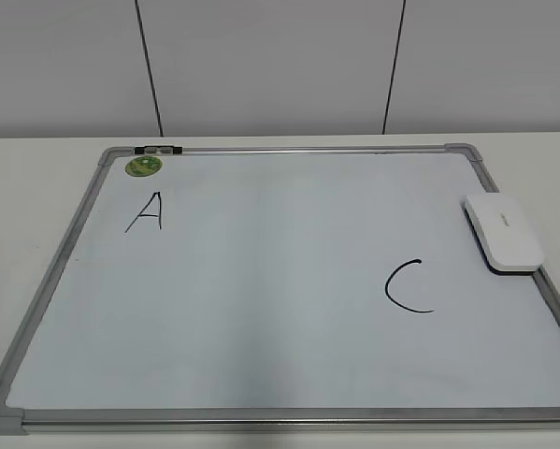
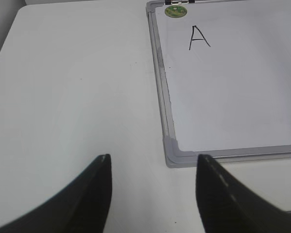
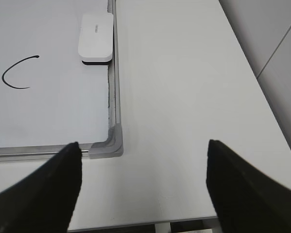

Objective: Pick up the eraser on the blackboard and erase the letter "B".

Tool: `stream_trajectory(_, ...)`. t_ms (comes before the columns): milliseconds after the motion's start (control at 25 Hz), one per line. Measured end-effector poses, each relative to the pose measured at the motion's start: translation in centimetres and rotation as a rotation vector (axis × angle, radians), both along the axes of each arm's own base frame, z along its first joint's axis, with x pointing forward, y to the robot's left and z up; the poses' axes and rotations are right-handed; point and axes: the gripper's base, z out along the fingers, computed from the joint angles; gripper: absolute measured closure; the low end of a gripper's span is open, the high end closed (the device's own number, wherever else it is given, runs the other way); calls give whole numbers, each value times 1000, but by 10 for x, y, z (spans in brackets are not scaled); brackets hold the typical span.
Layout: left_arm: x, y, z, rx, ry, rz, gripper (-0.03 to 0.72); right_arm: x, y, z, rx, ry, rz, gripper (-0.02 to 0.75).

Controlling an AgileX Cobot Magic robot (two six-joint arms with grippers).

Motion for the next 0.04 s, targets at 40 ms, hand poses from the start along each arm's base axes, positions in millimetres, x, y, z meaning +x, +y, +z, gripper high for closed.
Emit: stream_trajectory(40,0,0,0,0,0,0,268,0,0,0,0,0,0,146)
